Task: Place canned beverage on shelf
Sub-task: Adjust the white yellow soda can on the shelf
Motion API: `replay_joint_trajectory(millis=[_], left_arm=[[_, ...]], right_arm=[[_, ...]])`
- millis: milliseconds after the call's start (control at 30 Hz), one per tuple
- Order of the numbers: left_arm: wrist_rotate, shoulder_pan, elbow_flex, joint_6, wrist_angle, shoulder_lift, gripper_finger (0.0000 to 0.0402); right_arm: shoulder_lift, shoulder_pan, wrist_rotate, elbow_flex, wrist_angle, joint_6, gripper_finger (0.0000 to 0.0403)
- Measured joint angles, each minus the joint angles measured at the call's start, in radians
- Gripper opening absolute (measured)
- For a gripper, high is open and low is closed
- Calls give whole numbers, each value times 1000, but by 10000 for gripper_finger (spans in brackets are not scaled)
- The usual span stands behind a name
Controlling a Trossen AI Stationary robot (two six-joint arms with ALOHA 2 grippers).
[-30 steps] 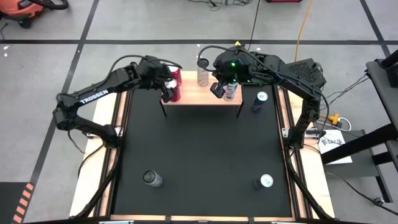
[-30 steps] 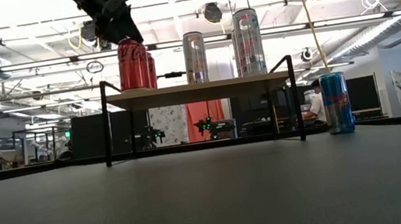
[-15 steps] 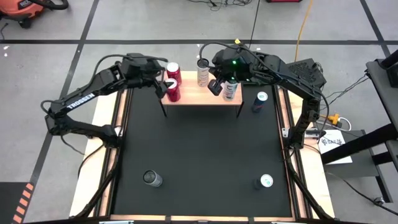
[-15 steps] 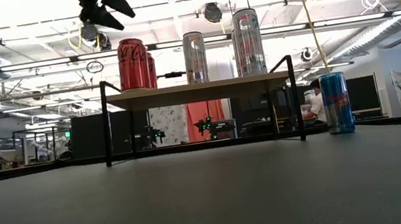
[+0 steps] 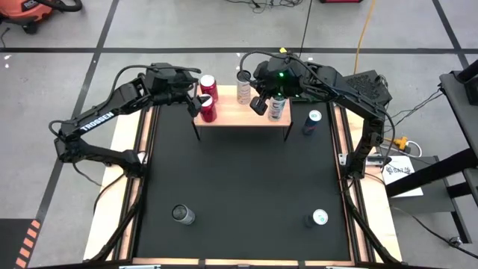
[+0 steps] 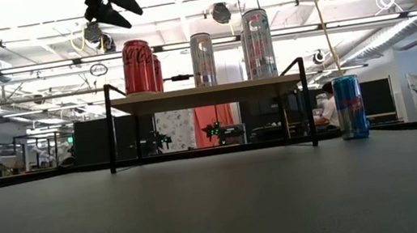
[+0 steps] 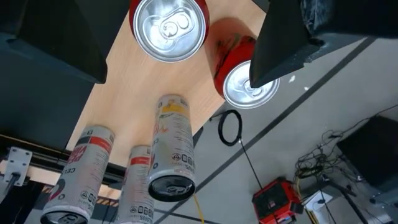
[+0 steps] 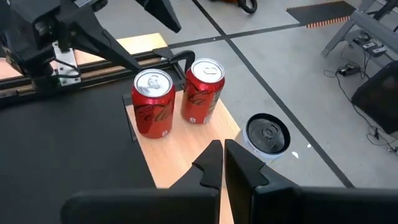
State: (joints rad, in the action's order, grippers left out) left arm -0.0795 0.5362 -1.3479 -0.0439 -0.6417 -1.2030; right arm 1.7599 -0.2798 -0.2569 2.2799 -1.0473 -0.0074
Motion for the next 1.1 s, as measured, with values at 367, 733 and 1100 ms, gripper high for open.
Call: replay_joint_trajectory(millis=[367, 733, 1100], left_arm=[[42, 0, 0, -43, -7, 2, 299], [71, -3, 0, -42, -52, 3, 224], [77, -8, 0, -49, -55, 3, 138]], right_arm=[[0, 0, 0, 0, 3, 151, 0], [0, 3, 0, 0, 30, 178, 0], [0, 0, 51, 0, 101, 178, 0]])
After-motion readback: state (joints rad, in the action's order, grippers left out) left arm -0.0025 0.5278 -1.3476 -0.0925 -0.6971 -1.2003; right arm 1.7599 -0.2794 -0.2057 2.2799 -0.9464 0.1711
